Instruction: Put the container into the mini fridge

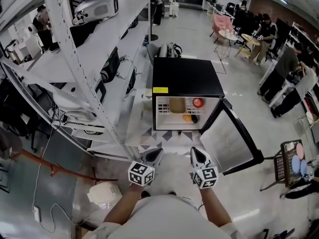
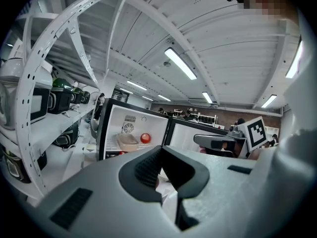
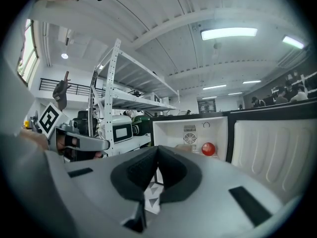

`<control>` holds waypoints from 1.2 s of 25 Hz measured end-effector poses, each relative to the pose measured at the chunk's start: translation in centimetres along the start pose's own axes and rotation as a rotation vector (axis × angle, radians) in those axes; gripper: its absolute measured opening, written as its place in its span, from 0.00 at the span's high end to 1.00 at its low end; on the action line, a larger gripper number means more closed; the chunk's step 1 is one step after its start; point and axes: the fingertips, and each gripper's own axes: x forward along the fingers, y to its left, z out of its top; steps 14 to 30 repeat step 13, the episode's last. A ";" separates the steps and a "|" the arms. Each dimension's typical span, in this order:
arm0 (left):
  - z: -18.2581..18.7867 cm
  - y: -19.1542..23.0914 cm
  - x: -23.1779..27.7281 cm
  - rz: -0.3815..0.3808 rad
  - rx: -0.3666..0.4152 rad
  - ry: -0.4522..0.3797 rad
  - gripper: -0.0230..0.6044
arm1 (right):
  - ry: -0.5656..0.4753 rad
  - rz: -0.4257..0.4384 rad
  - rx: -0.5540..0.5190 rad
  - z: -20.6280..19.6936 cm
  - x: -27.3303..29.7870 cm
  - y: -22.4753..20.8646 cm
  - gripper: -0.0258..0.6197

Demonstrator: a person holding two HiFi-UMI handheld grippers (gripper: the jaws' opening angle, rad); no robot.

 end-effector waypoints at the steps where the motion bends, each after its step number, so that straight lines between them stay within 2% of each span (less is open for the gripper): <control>1: 0.1 0.0 0.0 -0.002 -0.001 -0.001 0.96 | -0.001 0.001 0.001 0.0 0.0 0.1 0.95; 30: -0.1 0.8 -0.2 -0.003 -0.005 0.006 0.96 | 0.002 0.021 -0.002 0.0 0.7 1.4 0.95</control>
